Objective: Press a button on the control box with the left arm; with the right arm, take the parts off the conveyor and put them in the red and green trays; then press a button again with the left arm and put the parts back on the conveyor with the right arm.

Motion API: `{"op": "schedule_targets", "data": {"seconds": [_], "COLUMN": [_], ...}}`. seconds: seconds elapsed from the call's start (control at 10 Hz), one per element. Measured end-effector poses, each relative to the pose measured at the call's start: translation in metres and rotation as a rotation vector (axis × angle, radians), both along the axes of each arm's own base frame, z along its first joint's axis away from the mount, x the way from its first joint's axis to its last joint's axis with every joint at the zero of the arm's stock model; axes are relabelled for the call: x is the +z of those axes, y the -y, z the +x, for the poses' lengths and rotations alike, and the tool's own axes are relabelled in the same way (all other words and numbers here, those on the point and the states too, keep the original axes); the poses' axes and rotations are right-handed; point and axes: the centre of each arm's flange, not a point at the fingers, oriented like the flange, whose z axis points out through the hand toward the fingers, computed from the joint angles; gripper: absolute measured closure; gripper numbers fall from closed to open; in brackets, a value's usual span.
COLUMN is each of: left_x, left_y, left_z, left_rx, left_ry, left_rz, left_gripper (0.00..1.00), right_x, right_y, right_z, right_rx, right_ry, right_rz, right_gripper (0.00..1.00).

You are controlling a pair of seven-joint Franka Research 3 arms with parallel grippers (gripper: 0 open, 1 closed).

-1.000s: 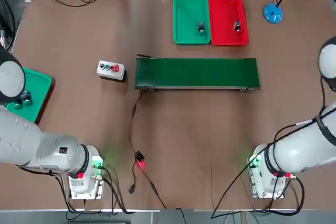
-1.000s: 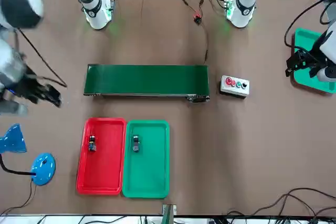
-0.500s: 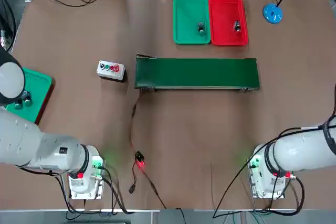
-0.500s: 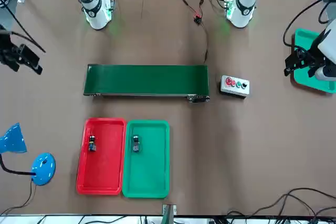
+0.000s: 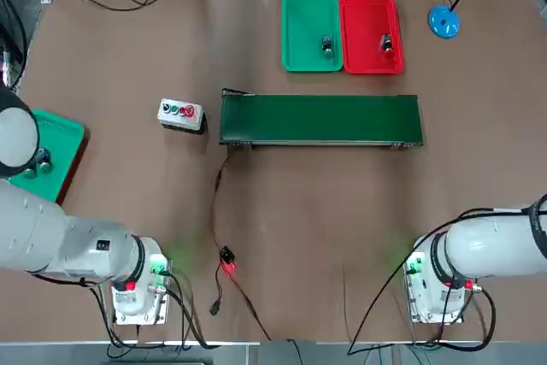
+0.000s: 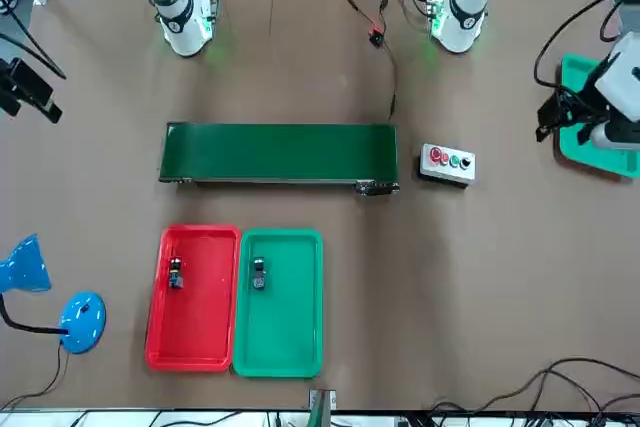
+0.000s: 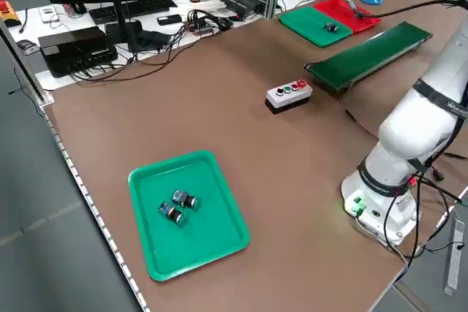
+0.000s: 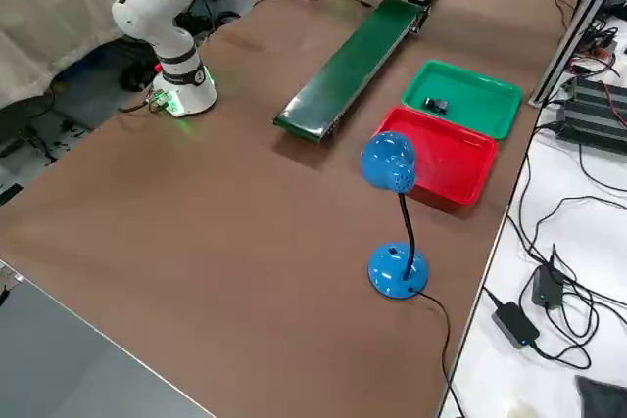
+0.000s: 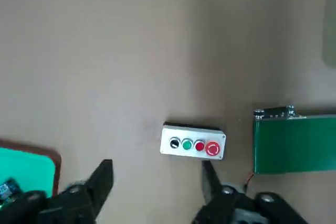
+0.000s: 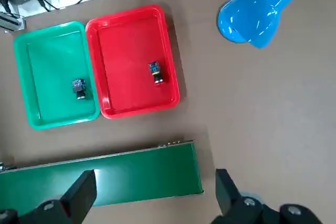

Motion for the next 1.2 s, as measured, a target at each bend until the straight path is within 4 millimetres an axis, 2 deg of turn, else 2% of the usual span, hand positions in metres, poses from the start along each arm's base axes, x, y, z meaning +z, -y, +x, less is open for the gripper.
{"op": "schedule_targets", "data": {"seconds": [0.2, 0.4, 0.6, 0.8, 1.0, 1.2], "left_x": [-0.021, -0.059, -0.106, -0.152, -0.198, -0.236], "left_y": [0.008, 0.012, 0.021, 0.031, 0.034, 0.031], "left_z": [-0.016, -0.038, -0.063, -0.082, -0.101, -0.113], "left_rx": [-0.015, -0.025, -0.046, -0.069, -0.082, -0.082], "left_ry": [-0.012, -0.023, -0.053, -0.078, -0.120, -0.106], "left_rz": [0.003, 0.009, 0.020, 0.032, 0.042, 0.041], "left_gripper": [0.63, 0.93, 0.99, 0.99, 0.99, 0.99], "right_x": [-0.001, -0.004, -0.007, -0.007, -0.007, -0.007], "right_y": [0.002, 0.002, 0.002, 0.002, 0.001, 0.001], "right_z": [0.000, 0.000, 0.000, 0.000, 0.000, 0.000], "right_rx": [-0.002, 0.001, 0.004, 0.005, 0.006, 0.007], "right_ry": [-0.002, -0.008, -0.014, -0.014, -0.015, -0.015], "right_rz": [0.000, 0.000, -0.001, -0.001, -0.001, -0.001], "right_gripper": [0.00, 0.00, 0.00, 0.00, 0.00, 0.00]}}
